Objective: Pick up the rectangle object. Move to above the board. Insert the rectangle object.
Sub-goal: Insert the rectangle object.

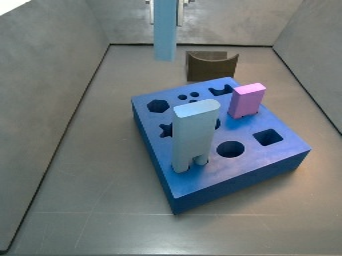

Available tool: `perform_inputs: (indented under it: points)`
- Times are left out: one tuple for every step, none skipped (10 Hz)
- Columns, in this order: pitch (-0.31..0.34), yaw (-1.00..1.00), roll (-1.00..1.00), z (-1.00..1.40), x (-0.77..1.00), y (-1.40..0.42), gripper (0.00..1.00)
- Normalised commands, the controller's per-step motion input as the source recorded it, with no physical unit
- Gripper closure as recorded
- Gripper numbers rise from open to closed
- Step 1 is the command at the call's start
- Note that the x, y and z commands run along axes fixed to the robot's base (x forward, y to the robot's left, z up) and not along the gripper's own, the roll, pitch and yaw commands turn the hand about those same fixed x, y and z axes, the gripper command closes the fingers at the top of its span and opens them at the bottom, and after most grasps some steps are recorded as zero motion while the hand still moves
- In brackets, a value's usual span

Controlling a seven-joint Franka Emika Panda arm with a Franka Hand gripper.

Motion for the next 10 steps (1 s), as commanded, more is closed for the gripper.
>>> perform_inputs:
  points:
    - [0.0,-1.0,0.0,0.0,0.0,0.0,1.0]
    - [0.0,-1.0,0.0,0.0,0.0,-0.04,1.0]
    - [-0.083,0.0,0.0,0.0,-0.03,0.0,1.0]
    - [0.0,0.0,0.0,0.0,0.0,-0.06,1.0]
    - [0.0,-0.03,-0.01,0.0,0.24,-0.09,1.0]
    - [0.003,-0.01,0.06,0.0,0.5,-0.18,1.0]
    - [0.086,-0.05,0.09,0.05,0.6,-0.22,1.0]
    - [0.123,-0.06,0.08,0.06,0.69,-0.24,1.0]
    - [0.137,-0.02,0.08,0.05,0.74,-0.22,1.0]
    - [0.211,0.0,0.13,0.03,0.78,-0.23,1.0]
